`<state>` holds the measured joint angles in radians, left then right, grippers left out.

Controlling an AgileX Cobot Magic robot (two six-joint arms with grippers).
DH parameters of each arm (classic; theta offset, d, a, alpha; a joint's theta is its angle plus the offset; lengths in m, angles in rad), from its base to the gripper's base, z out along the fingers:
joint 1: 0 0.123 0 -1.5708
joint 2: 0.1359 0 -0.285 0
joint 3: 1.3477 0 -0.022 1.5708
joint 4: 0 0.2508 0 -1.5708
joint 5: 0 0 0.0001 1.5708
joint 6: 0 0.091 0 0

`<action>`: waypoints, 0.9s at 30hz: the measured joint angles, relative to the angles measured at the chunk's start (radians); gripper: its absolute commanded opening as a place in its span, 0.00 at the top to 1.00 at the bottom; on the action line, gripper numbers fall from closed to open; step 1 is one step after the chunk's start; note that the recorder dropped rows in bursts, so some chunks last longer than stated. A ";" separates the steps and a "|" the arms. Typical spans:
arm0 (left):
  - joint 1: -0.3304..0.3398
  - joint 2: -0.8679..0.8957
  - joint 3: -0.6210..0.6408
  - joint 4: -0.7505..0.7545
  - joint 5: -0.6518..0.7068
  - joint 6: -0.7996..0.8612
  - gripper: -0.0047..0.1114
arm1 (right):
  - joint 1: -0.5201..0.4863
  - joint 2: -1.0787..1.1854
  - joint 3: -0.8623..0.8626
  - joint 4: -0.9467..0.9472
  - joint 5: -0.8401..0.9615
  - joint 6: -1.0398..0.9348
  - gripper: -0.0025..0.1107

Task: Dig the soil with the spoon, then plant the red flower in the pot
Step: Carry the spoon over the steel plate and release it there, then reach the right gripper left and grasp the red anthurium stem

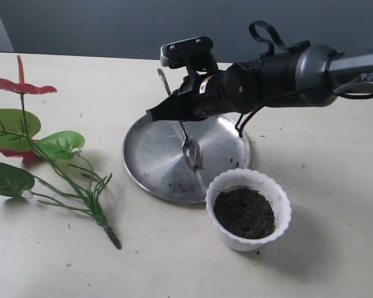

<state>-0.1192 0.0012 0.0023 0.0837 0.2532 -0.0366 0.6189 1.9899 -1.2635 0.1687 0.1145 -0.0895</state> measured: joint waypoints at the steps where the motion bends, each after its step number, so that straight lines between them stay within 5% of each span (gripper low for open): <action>1: 0.000 0.000 0.000 0.000 0.000 0.000 0.95 | 0.000 0.007 -0.006 0.000 0.012 0.000 0.98; 6: 0.000 0.000 0.000 0.000 0.000 0.000 0.95 | 0.000 0.021 -0.024 0.000 0.040 0.000 0.96; 14: 0.000 0.000 0.000 0.000 0.000 0.000 0.95 | 0.000 0.021 -0.025 -0.002 0.068 0.000 0.60; 27: 0.000 0.000 0.000 0.000 0.000 0.000 0.95 | 0.083 -0.065 -0.083 0.076 0.301 -0.116 0.64</action>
<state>-0.1192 0.0012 0.0023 0.0837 0.2532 -0.0366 0.7014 1.9244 -1.3466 0.2445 0.4156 -0.2058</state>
